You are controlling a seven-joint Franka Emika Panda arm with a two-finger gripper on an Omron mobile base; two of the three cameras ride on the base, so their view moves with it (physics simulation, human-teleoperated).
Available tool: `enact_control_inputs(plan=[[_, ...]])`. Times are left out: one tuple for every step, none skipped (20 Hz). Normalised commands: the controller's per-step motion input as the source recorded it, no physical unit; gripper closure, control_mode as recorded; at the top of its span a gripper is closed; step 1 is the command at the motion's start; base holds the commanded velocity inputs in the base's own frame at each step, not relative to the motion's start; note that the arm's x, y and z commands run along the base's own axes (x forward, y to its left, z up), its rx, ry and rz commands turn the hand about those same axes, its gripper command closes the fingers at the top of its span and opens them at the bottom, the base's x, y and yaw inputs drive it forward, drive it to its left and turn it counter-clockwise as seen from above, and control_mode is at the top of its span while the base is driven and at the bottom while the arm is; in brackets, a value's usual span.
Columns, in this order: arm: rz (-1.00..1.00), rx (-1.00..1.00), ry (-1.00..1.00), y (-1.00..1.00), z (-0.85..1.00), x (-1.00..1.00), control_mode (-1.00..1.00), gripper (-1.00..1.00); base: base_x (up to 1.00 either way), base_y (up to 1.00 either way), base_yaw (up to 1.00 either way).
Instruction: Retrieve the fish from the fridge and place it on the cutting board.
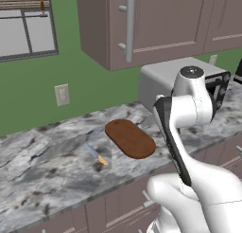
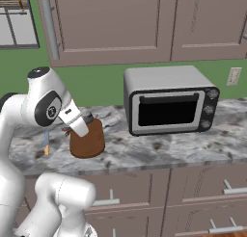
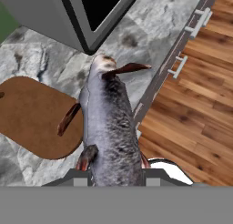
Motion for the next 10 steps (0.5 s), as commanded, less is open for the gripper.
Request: enact_control_inputs(plan=[[0.14, 0.09, 0.15, 0.36, -0.31, 0.27, -1.0, 1.0, 0.0, 0.0, 0.0], [0.22, 0.15, 0.21, 0.33, -0.29, 0.46, -1.0, 1.0, 0.0, 0.0, 0.0], [0.32, 0.14, 0.22, 0.61, -0.16, 0.41, -1.0, 1.0, 0.0, 0.0, 0.0], [0.37, 0.14, 0.23, 0.56, -0.15, 0.51, -1.0, 1.0, 0.0, 0.0, 0.0], [0.37, 0.1, 0.34, 0.46, -0.16, 0.69, -1.0, 1.0, 0.0, 0.0, 0.0], [0.36, 0.05, 0.26, 0.44, -0.19, 0.58, -1.0, 1.0, 0.0, 0.0, 0.0], [0.36, 0.03, 0.16, 0.24, -0.27, 0.65, -1.0, 1.0, 0.0, 0.0, 0.0], [0.37, 0.03, 0.17, 0.19, -0.36, 0.68, -1.0, 1.0, 0.0, 0.0, 0.0], [0.35, 0.03, 0.15, 0.07, -0.3, 0.71, -1.0, 1.0, 0.0, 0.0, 0.0], [0.26, 0.03, 0.13, 0.0, -0.24, 0.75, -1.0, 1.0, 0.0, 0.0, 0.0]])
